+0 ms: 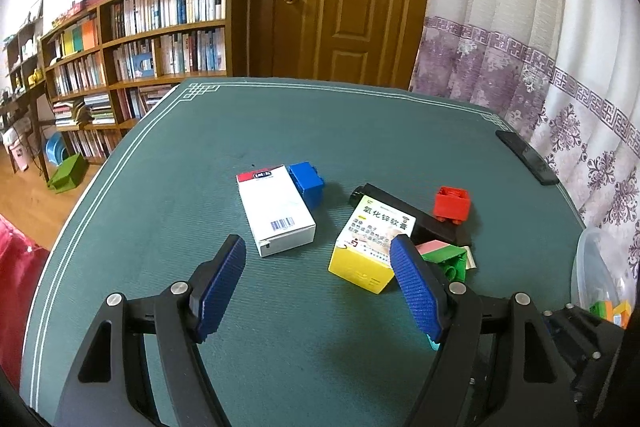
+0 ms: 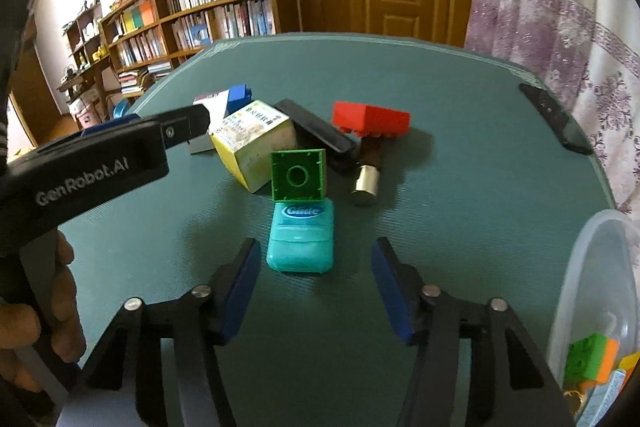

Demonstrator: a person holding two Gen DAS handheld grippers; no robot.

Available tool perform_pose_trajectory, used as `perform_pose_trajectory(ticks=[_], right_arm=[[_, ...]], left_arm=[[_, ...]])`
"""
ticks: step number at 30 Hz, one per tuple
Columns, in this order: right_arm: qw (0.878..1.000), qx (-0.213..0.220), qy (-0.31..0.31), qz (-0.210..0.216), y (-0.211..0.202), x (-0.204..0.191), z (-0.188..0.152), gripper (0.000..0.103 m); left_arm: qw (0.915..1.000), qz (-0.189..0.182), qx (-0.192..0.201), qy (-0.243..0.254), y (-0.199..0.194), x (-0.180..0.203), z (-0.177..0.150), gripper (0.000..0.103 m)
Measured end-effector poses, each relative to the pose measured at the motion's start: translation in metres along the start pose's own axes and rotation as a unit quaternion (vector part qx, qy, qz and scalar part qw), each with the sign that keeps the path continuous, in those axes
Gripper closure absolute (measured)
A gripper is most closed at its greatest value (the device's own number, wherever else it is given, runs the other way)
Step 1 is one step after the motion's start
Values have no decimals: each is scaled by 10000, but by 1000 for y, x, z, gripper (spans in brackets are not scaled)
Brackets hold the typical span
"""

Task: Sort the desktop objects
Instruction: 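Move both open tools back toward the remaining objects on the table, then grasp the teal Glide floss box with the right tool while the left tool approaches the yellow-white box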

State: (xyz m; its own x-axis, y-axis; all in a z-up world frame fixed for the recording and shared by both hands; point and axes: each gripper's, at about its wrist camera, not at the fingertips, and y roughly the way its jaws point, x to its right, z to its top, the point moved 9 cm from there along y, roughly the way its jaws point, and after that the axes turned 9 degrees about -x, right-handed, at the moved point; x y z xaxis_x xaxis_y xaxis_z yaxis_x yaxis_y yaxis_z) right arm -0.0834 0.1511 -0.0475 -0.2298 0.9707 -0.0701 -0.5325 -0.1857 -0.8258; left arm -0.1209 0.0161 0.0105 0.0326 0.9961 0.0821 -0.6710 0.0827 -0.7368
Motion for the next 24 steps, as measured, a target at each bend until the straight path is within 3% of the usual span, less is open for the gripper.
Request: perform_pose_trajectory(ticks=[14, 24], right_arm=[[9998, -176, -67, 16, 30, -5, 4, 59], [9998, -134, 48, -130, 26, 13, -3, 59]], left_arm=[[9998, -182, -110, 54, 13, 4, -5, 25], [9991, -284, -207, 235, 22, 13, -10, 25]])
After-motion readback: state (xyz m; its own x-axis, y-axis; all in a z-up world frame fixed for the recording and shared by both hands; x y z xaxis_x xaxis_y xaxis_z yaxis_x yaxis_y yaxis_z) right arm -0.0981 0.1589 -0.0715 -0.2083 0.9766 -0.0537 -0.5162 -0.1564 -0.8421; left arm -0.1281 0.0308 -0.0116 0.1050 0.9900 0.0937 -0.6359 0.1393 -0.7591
